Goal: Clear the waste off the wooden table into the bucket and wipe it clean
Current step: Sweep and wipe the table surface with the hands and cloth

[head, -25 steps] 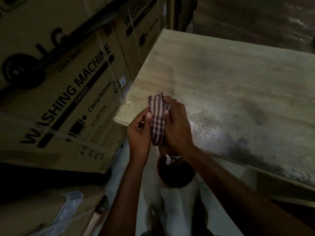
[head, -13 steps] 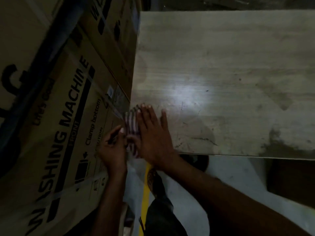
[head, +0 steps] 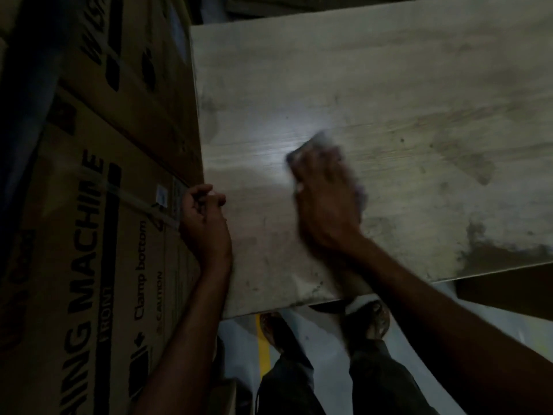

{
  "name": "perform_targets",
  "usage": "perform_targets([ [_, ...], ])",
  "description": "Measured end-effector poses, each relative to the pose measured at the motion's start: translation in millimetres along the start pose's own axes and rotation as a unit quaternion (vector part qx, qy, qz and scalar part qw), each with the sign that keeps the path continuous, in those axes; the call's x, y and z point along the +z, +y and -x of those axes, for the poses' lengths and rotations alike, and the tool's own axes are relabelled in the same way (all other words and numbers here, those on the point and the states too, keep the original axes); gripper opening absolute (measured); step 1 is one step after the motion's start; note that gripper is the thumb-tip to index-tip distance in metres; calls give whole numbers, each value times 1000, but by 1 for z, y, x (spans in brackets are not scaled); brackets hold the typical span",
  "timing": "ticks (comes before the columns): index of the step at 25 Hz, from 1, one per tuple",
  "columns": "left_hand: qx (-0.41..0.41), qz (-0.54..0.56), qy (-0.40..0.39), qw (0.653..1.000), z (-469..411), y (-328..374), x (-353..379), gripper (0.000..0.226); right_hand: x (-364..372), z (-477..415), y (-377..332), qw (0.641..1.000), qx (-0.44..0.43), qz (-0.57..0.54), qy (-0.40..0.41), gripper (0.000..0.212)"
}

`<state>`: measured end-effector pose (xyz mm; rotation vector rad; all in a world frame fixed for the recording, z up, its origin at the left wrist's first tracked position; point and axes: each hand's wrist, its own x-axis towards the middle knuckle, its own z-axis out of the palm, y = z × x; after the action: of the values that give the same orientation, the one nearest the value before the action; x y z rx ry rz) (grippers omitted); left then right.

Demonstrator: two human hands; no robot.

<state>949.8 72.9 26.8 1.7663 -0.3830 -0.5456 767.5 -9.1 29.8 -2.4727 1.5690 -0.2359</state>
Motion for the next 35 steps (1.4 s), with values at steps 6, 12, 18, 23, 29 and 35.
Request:
perform_targets([
  [6,-105,152,124,975,-23,-1,-6,16,14,3,-90,936,-296,-123,-146,70],
  [12,-75,57,42,995,-32,-2,10,8,9,-129,-58,997,-48,4,-61,81],
  [18,-56,45,39,997,-114,38,76,8,17,-161,-39,982,-186,35,-16,72],
  [23,-103,-9,111,988,-180,54,119,44,33,-233,-67,977,-205,15,-57,63],
  [29,-31,-185,111,976,-170,41,127,37,31,-342,-84,991,-121,17,-46,63],
  [35,134,-314,57,938,-163,38,124,20,12,-350,-23,998,46,6,36,54],
])
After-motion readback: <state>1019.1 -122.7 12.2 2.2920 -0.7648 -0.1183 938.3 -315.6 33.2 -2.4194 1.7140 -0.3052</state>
